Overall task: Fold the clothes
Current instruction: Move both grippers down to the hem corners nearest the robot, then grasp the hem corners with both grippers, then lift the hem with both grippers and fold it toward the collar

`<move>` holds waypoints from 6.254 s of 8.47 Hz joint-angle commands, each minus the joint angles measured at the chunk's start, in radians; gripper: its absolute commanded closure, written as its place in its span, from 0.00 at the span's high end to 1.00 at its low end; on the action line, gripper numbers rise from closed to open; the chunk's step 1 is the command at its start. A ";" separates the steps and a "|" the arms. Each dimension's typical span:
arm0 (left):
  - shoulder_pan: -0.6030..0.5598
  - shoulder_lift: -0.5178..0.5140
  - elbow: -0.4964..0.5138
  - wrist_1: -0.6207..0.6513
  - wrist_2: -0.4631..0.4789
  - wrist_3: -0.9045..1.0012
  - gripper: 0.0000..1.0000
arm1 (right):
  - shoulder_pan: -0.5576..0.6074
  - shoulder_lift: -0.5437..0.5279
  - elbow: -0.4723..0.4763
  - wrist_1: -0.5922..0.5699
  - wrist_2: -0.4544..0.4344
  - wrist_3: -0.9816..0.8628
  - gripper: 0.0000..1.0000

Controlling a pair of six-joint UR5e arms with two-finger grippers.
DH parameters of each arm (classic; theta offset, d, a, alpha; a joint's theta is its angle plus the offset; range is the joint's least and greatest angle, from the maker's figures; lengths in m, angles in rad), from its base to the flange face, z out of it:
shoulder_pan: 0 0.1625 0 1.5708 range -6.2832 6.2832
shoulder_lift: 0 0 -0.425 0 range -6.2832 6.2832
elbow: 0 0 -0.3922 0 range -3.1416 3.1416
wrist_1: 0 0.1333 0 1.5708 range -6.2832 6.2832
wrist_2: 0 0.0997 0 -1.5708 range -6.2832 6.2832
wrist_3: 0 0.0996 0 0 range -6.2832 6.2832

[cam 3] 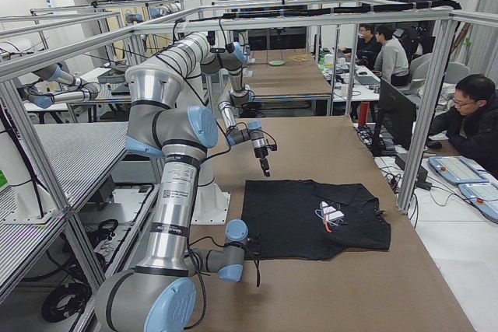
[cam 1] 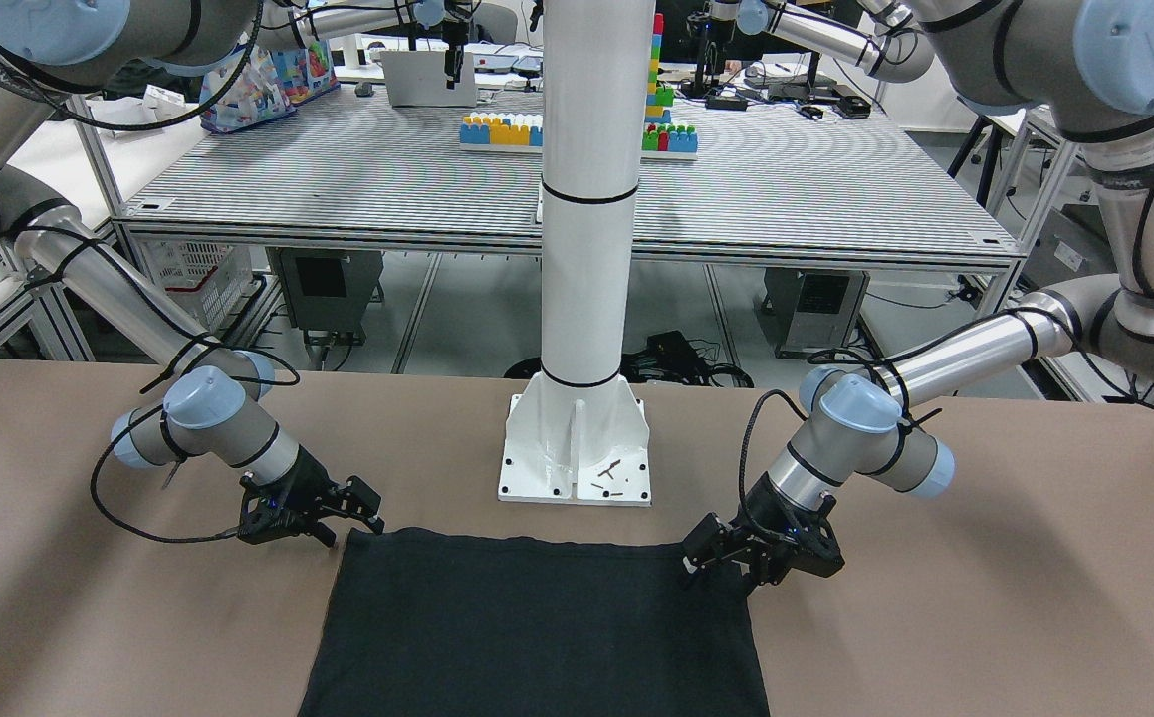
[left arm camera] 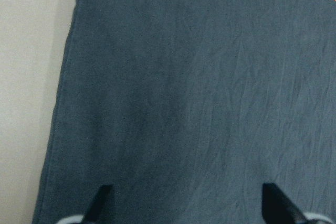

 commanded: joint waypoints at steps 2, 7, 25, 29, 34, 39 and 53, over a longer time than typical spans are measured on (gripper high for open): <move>0.008 -0.008 0.009 0.002 0.016 0.003 1.00 | -0.037 0.000 -0.004 0.000 -0.058 0.000 0.34; 0.007 -0.010 0.018 0.005 0.014 0.006 1.00 | -0.033 0.000 0.010 0.014 -0.063 0.000 0.00; 0.275 0.150 -0.047 -0.011 0.252 -0.014 0.00 | -0.022 0.007 0.080 0.018 -0.052 -0.001 0.00; 0.268 0.179 -0.170 -0.011 0.176 -0.013 0.00 | -0.008 -0.008 0.147 0.018 0.006 0.000 0.00; 0.182 0.225 -0.349 -0.047 -0.155 0.182 0.00 | 0.112 -0.118 0.267 0.339 0.348 0.255 0.00; 0.057 0.242 -0.407 -0.118 -0.290 0.184 0.00 | 0.252 -0.064 0.141 0.563 0.423 0.404 0.00; -0.312 -0.240 -0.003 0.345 -0.199 0.176 0.00 | 0.579 0.231 -0.139 0.326 0.267 0.161 0.00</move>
